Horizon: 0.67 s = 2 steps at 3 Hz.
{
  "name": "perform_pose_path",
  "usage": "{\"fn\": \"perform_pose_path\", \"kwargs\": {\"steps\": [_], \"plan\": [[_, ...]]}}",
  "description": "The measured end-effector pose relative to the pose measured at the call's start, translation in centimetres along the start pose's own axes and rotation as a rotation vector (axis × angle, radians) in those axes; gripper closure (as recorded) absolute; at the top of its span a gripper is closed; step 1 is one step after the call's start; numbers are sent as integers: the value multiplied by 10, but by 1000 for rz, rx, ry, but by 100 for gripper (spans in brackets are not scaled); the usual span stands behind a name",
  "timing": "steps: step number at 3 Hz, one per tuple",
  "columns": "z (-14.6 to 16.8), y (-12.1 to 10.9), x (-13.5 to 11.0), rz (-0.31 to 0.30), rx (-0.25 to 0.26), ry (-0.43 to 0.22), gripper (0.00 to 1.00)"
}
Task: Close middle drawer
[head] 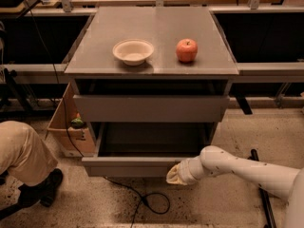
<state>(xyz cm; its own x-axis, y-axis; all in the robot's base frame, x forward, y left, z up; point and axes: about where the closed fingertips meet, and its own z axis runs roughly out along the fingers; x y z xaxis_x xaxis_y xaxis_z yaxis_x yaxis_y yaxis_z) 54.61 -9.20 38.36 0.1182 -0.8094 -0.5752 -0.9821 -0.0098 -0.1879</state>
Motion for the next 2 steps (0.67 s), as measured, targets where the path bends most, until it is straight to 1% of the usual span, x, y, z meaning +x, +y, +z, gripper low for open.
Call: {"fn": "perform_pose_path", "kwargs": {"steps": [1, 2], "plan": [[15, -13, -15, -51, 2, -29, 100], [32, -38, -38, -149, 34, -36, 100]]}}
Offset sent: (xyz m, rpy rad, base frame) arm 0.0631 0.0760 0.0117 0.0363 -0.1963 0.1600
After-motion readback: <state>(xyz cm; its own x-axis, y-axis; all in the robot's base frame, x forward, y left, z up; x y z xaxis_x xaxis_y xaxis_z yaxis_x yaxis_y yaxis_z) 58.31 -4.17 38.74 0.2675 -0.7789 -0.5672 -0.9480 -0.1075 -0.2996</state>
